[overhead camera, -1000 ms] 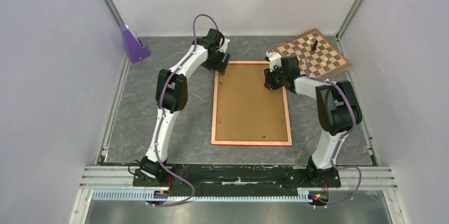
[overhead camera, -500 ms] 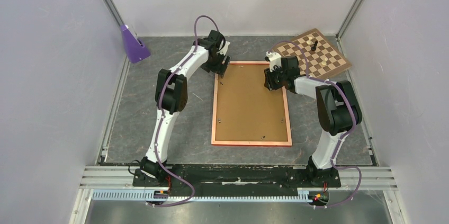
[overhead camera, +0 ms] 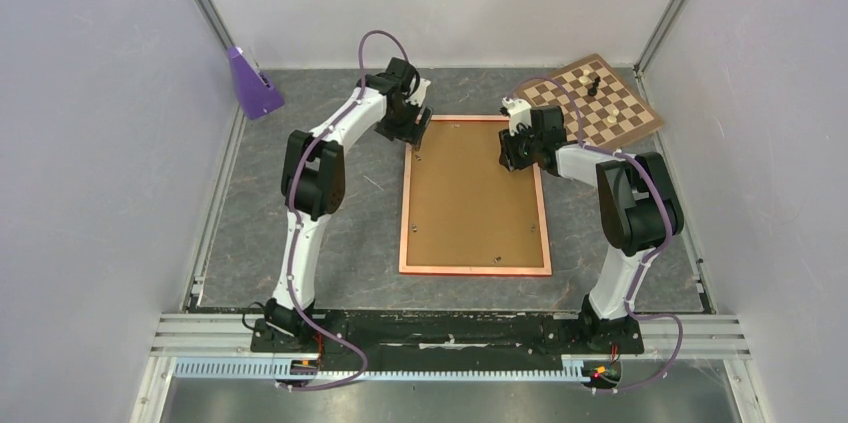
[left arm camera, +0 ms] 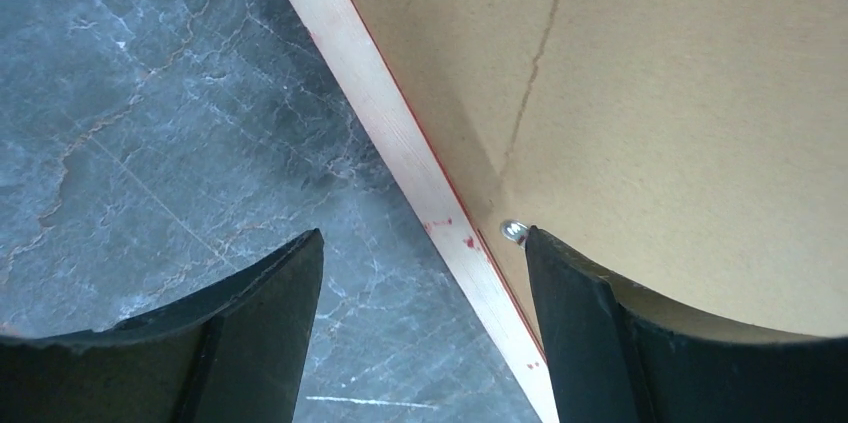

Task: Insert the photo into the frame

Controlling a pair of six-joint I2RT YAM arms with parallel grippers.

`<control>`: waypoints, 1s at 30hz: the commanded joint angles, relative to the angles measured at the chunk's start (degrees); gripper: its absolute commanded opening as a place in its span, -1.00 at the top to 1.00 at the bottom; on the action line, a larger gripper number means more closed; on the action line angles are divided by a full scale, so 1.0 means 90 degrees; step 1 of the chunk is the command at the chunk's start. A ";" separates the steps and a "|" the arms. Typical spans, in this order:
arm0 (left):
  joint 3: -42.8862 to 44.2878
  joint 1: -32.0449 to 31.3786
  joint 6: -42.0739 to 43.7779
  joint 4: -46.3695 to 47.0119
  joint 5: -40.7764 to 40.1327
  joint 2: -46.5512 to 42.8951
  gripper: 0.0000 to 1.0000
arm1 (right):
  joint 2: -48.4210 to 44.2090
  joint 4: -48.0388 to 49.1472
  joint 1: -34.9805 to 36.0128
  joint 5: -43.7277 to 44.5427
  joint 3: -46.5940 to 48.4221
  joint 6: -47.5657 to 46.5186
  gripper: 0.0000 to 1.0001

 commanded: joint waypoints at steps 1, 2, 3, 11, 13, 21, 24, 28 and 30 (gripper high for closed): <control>-0.0009 0.0010 -0.0274 0.0270 0.0369 -0.0785 -0.61 | 0.0087 -0.0620 0.0022 -0.0066 0.0005 0.0010 0.30; -0.0029 0.0017 -0.0469 0.0269 0.0448 -0.0828 -0.61 | 0.0084 -0.0619 0.0022 -0.0075 0.0007 0.0001 0.30; -0.0043 0.0014 -0.0526 0.0265 0.0532 -0.0853 -0.61 | 0.0075 -0.0620 0.0019 -0.0077 0.0001 0.0000 0.30; 0.0030 0.0009 -0.0703 0.0185 0.0951 -0.0527 -0.61 | 0.0045 -0.0678 0.0026 -0.0132 0.0029 -0.0078 0.28; 0.0129 -0.0001 -0.0612 0.0108 0.0941 -0.0373 -0.61 | 0.0026 -0.0707 0.0026 -0.0129 0.0034 -0.0097 0.29; 0.0210 -0.0120 -0.0524 -0.0101 0.0648 0.0108 -0.58 | 0.0073 -0.0718 0.0022 -0.0147 0.0012 -0.0117 0.29; 0.0229 -0.0133 -0.0580 -0.0106 0.0492 0.0236 -0.55 | 0.0072 -0.0713 0.0025 -0.0151 0.0001 -0.0117 0.29; 0.0141 -0.0130 -0.0542 -0.0102 0.0361 0.0278 -0.49 | 0.0064 -0.0712 0.0026 -0.0152 -0.0044 -0.0127 0.30; 0.0025 -0.0137 -0.0523 -0.0101 0.0328 0.0226 -0.48 | 0.0076 -0.0708 0.0026 -0.0152 -0.0062 -0.0124 0.30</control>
